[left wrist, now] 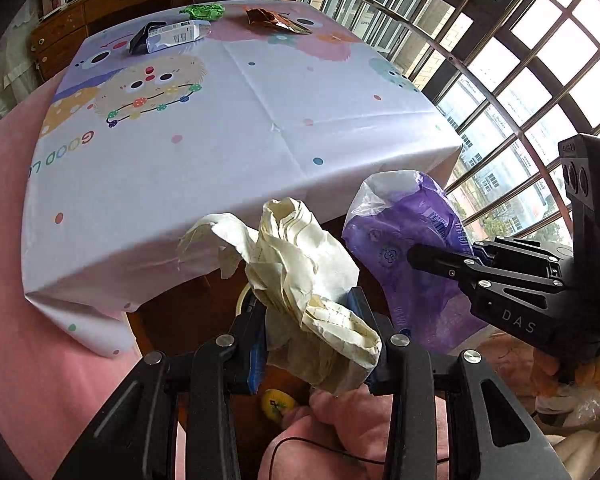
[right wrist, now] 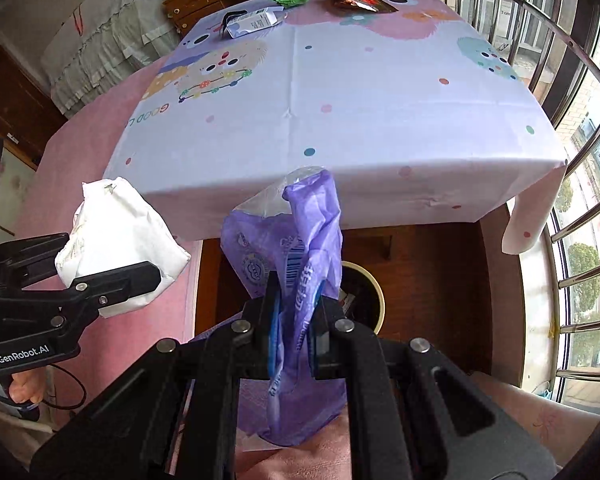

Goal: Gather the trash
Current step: 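Carry the crumpled paper and purple bag over the bin with both tools, then open both tools over the bin to drop the paper and purple bag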

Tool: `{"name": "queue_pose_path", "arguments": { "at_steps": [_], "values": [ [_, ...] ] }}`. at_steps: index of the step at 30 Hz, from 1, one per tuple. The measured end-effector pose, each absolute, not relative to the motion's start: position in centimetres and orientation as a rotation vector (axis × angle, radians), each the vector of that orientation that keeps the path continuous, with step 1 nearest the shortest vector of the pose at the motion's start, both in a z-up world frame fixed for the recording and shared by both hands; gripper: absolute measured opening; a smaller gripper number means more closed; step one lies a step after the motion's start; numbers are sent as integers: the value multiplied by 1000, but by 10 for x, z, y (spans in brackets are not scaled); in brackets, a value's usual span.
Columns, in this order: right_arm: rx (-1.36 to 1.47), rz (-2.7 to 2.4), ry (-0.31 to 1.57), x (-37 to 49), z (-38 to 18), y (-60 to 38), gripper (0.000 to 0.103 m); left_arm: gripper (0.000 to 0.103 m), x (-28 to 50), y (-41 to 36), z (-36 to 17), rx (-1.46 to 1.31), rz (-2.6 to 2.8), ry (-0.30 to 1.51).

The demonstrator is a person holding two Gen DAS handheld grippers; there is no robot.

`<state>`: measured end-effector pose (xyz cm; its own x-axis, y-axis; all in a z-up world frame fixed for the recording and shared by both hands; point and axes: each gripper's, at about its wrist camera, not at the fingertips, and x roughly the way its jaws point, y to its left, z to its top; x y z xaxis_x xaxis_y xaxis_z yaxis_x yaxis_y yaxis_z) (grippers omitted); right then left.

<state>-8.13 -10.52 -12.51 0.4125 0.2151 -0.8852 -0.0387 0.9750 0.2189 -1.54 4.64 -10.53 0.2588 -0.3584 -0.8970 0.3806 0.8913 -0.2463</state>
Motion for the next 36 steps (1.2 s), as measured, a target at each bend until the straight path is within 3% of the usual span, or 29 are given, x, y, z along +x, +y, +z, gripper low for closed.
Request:
{"name": "queue_pose_path", "arguments": {
  "at_steps": [6, 15, 22, 23, 24, 26, 28, 30, 31, 36],
  "values": [
    [235, 124, 1296, -82, -244, -120, 8, 36, -28, 24, -204, 26, -462, 1334],
    [297, 45, 1454, -76, -436, -136, 9, 37, -17, 3, -392, 43, -429, 1450],
    [272, 43, 1461, -62, -519, -135, 11, 39, -9, 2, -475, 85, -450, 1472],
    [271, 46, 1461, -60, -526, -135, 14, 41, -6, -3, -482, 98, -449, 1476],
    [267, 49, 1463, -57, -534, -134, 22, 42, -2, -8, -488, 108, -448, 1478],
    [248, 48, 1470, -50, -544, -135, 33, 54, 2, -13, -498, 109, -443, 1485],
    [242, 53, 1471, -45, -551, -136, 38, 62, 4, -12, -503, 102, -429, 1491],
    [240, 52, 1466, -41, -552, -137, 50, 78, 8, -8, -504, 112, -397, 1489],
    [240, 50, 1460, -40, -550, -139, 50, 88, 10, -6, -502, 111, -385, 1486],
    [234, 34, 1463, -44, -530, -143, 50, 88, 18, 8, -490, 108, -323, 1481]
  ]
}}
